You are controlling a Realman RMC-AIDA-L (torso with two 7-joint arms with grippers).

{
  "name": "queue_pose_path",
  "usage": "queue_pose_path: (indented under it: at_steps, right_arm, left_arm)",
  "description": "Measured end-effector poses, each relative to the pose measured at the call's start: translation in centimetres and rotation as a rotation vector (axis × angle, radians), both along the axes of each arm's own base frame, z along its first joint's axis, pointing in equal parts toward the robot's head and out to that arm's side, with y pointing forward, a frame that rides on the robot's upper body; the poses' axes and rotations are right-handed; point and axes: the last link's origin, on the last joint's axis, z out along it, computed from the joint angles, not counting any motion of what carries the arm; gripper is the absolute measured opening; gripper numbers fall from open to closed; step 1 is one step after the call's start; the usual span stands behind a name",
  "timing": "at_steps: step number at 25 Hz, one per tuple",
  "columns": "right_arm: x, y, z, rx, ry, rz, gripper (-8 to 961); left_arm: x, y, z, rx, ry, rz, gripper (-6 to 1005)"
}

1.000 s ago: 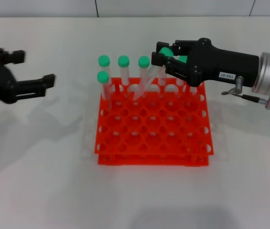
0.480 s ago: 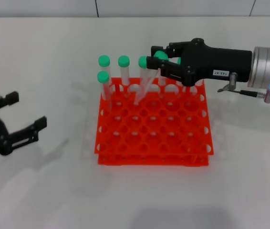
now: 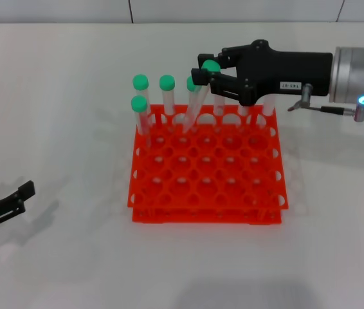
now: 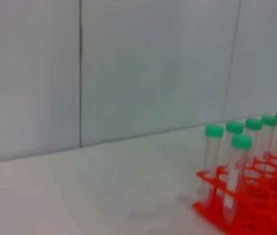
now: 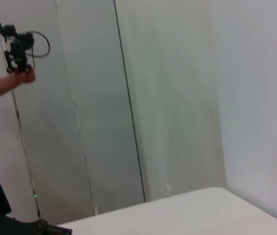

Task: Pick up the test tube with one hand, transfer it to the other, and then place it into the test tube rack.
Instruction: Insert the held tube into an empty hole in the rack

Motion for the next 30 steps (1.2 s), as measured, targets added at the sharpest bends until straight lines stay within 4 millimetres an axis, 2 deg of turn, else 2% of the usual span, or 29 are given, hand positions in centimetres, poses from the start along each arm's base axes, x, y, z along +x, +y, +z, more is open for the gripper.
queue_pose_path:
  at_steps: [15,30]
  right_arm:
    - [-4.1,1.9,-0.9,-0.031,-0.102,0.008,259]
    - [-4.5,1.9,-2.6,-0.038,-0.152,-0.008,258]
  left_arm:
    - [-0.9,-0.2,0.1,-0.034,0.014,0.057,893]
    - [-1.1,-0.2,0.5,-0.036,0.027,0.061,893]
